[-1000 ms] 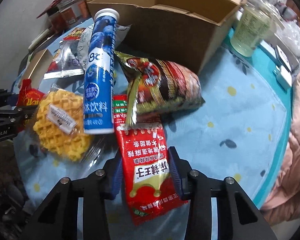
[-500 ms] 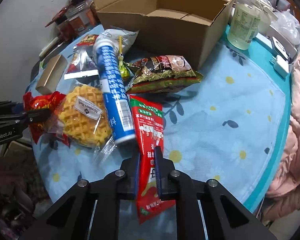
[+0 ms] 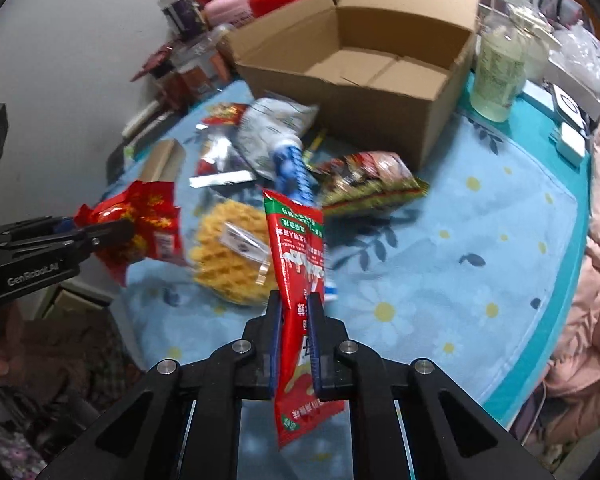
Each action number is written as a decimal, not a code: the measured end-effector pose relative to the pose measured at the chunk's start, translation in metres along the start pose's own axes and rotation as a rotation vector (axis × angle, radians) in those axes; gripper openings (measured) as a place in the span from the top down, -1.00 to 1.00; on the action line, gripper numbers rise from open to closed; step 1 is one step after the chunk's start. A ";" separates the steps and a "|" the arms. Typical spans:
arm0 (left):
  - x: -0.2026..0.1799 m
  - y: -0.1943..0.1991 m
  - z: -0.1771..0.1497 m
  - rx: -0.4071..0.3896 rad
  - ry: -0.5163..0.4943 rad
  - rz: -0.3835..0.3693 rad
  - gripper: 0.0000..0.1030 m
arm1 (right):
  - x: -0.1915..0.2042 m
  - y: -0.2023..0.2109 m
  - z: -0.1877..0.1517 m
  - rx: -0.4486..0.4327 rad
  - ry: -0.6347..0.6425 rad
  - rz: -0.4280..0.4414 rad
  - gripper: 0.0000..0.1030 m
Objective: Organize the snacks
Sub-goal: 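Lift both held packets and carry them over the open cardboard box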
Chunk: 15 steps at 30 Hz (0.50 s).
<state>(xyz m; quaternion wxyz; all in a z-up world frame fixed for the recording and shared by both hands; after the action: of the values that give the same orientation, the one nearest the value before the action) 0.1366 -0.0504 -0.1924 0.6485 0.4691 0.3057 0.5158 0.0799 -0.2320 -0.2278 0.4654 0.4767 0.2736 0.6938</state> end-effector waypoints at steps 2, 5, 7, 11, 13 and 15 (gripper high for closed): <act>0.002 0.009 0.007 -0.020 0.015 -0.011 0.32 | 0.008 0.003 0.006 -0.014 0.019 0.013 0.78; 0.003 0.023 0.021 -0.061 0.026 -0.029 0.32 | 0.015 0.008 0.015 -0.043 0.034 0.031 0.78; 0.002 0.031 0.030 -0.090 0.021 -0.033 0.32 | 0.020 0.011 0.025 -0.063 0.040 0.037 0.78; 0.001 0.044 0.053 -0.142 0.012 -0.049 0.32 | 0.024 0.017 0.047 -0.107 0.051 0.039 0.78; 0.000 0.047 0.064 -0.161 0.005 -0.057 0.32 | 0.025 0.020 0.059 -0.128 0.054 0.034 0.78; -0.001 0.050 0.079 -0.178 0.001 -0.074 0.32 | 0.025 0.023 0.072 -0.146 0.054 0.030 0.78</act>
<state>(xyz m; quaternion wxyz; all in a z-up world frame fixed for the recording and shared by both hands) 0.1865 -0.0734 -0.1173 0.7061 0.3976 0.2760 0.5169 0.1345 -0.2240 -0.1700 0.4811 0.4265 0.2274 0.7314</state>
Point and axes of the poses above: each gripper's, at about its wrist camera, not at the fingertips, and y roughly against the way its jaws point, x to its left, z to its top, the point moved 5 cm from there along -y, roughly the way its jaws point, and after that the axes turned 8 degrees about z, right-handed, at the moved point
